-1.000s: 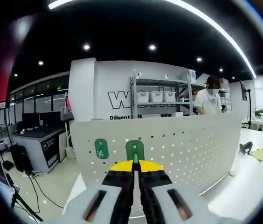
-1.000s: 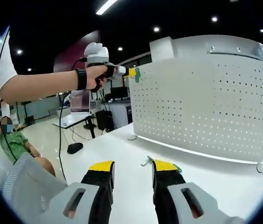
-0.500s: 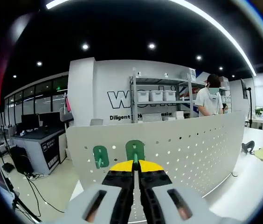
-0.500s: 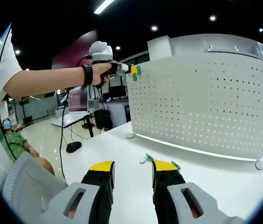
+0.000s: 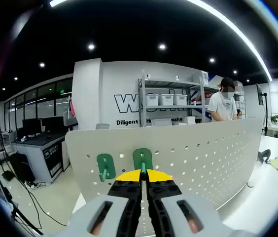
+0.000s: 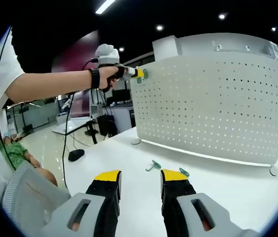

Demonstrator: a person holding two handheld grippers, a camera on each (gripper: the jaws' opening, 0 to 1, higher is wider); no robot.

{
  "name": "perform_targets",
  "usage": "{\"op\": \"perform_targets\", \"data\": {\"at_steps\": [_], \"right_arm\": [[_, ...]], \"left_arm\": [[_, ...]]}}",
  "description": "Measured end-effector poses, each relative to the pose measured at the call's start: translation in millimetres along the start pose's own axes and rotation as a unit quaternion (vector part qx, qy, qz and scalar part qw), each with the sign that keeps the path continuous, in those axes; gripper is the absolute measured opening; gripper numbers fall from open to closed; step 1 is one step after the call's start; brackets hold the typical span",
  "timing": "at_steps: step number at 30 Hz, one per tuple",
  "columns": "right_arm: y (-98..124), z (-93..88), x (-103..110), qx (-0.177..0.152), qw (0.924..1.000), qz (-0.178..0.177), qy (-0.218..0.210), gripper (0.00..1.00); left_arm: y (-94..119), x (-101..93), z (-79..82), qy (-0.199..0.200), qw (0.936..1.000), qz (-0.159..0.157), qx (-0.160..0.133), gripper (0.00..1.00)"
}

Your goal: Insert the hook assembly into the mounting plate slot until the hook locks in place.

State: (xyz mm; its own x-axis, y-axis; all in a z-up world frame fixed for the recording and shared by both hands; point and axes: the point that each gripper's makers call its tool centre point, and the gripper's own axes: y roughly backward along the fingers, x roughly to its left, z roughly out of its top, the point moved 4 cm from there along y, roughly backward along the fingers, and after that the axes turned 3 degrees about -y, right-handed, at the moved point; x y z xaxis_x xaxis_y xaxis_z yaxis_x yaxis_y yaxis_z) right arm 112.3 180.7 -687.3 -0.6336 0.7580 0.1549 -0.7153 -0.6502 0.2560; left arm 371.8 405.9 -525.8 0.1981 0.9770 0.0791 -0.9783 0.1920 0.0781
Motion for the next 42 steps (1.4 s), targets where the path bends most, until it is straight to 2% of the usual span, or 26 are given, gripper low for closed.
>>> {"op": "perform_targets", "data": {"at_steps": [13, 22, 25, 28, 29, 30, 37, 40, 42], "right_arm": [[-2.7, -1.1, -1.8, 0.001, 1.0, -0.002, -0.004, 0.32], [-4.5, -3.0, -0.1, 0.004, 1.0, 0.0, -0.005, 0.32], [-5.0, -2.5, 0.8, 0.003, 1.0, 0.002, -0.004, 0.32], [-5.8, -3.5, 0.7, 0.004, 1.0, 0.002, -0.006, 0.32], [-5.9, -3.3, 1.1, 0.005, 1.0, 0.003, -0.006, 0.32], [-5.8, -2.8, 1.2, 0.004, 1.0, 0.003, -0.004, 0.32], [-5.4, -3.0, 0.5, 0.003, 1.0, 0.002, -0.005, 0.31], [-4.9, -2.3, 0.7, 0.002, 1.0, 0.002, -0.003, 0.31], [-4.5, -2.4, 0.4, 0.003, 1.0, 0.002, -0.005, 0.31]], "left_arm": [[-7.7, 4.8, -3.9, -0.007, 0.9999, 0.005, 0.011, 0.02], [-10.1, 5.0, -4.3, 0.005, 0.9998, 0.01, 0.015, 0.02], [-9.1, 5.6, -5.1, 0.031, 0.9993, 0.007, 0.017, 0.02], [-9.5, 5.8, -5.0, 0.034, 0.9992, 0.007, 0.019, 0.02], [-8.8, 5.1, -5.3, 0.053, 0.9983, 0.007, 0.024, 0.02], [-9.0, 6.3, -4.3, 0.054, 0.9982, 0.007, 0.024, 0.02], [-9.9, 2.9, -3.5, 0.002, 0.9998, 0.002, 0.018, 0.03], [-10.2, 3.2, -3.2, 0.015, 0.9997, -0.002, 0.018, 0.04], [-10.6, 2.7, -3.1, 0.008, 0.9998, -0.003, 0.017, 0.04]]}}
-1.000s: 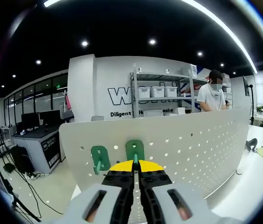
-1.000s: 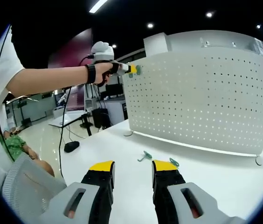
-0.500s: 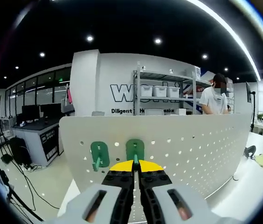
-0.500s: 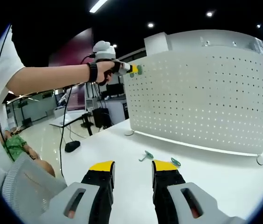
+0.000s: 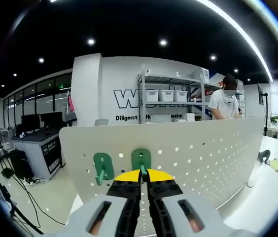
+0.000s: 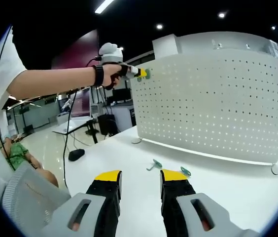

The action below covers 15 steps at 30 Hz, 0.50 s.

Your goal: Insert the hook assembly into the mounting plate slot until the hook locks in place.

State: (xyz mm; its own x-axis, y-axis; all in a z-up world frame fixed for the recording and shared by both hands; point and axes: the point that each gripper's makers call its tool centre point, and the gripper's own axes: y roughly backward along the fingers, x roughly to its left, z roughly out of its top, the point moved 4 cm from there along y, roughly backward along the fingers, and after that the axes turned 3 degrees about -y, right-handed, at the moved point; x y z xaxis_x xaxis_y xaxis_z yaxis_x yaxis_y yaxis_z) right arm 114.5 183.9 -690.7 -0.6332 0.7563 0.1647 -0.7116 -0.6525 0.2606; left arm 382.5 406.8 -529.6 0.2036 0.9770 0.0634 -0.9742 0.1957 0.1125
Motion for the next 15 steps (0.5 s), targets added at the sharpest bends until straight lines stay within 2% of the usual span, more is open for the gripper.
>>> {"op": "perform_targets", "data": {"at_steps": [8, 15], "right_arm": [[1.1, -0.6, -1.1, 0.001, 1.0, -0.002, -0.001, 0.31], [-0.7, 0.8, 1.3, 0.002, 1.0, 0.002, 0.003, 0.31]], "left_arm": [[-0.8, -4.7, 6.9, -0.02, 0.9996, -0.009, -0.018, 0.09], [0.8, -5.1, 5.1, -0.025, 0.9996, -0.011, -0.011, 0.12]]}}
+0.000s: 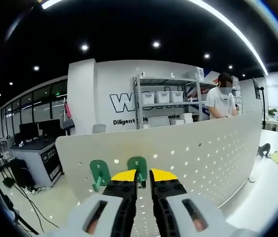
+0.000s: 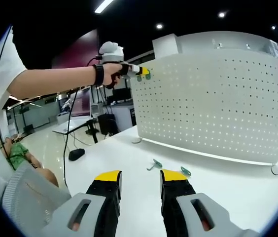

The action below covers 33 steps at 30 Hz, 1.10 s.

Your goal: Insert the hook assembly into the mounting plate slot until the hook locks in place.

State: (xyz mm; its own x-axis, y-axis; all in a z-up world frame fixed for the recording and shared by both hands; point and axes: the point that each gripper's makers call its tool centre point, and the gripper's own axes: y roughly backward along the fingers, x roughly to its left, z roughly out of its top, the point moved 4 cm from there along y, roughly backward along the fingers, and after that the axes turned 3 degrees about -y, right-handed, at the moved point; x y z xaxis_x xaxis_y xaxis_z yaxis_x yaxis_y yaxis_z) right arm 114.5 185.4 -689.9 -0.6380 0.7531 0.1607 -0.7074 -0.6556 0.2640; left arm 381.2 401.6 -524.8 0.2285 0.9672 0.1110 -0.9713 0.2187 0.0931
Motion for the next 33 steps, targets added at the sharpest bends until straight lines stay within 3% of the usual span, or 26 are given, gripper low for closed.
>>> {"op": "perform_targets", "data": {"at_steps": [13, 33], "right_arm": [[1, 3.8, 0, 0.002, 1.0, 0.003, 0.008, 0.32], [3, 5.5, -2, 0.009, 0.9997, 0.005, 0.021, 0.32]], "left_arm": [[18, -2.3, -2.6, -0.015, 0.9998, -0.014, -0.008, 0.22], [53, -22.5, -26.4, -0.006, 0.9988, -0.049, -0.003, 0.28]]}}
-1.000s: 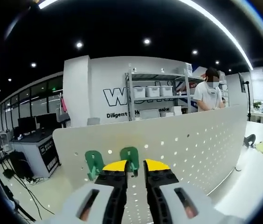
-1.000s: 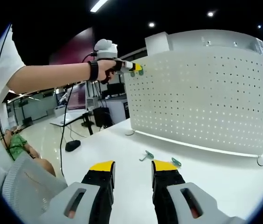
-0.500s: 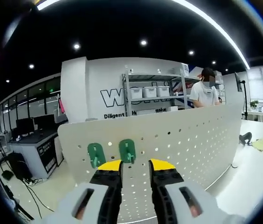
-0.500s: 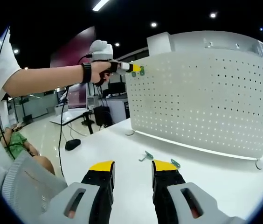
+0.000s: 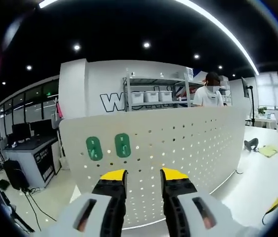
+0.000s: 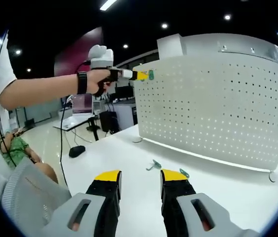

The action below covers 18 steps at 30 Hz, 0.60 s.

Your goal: Insert the hook assembly into the mounting plate slot until the hook locks in place.

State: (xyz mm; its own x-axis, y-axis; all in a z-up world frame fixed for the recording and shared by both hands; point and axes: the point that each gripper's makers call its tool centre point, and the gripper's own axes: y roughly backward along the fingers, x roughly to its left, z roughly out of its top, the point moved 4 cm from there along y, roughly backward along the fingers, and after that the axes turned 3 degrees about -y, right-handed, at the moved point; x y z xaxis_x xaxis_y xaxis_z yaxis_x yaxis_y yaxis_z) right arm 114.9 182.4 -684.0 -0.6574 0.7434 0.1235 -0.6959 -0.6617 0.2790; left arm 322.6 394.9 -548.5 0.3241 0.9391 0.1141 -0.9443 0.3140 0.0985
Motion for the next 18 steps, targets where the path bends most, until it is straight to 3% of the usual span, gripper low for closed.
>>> {"op": "perform_targets", "data": {"at_steps": [18], "right_arm": [[-7, 6.4, 1, 0.008, 0.9997, 0.018, 0.014, 0.31]], "left_arm": [[37, -20.4, -16.4, 0.008, 0.9991, -0.043, 0.003, 0.35]]}}
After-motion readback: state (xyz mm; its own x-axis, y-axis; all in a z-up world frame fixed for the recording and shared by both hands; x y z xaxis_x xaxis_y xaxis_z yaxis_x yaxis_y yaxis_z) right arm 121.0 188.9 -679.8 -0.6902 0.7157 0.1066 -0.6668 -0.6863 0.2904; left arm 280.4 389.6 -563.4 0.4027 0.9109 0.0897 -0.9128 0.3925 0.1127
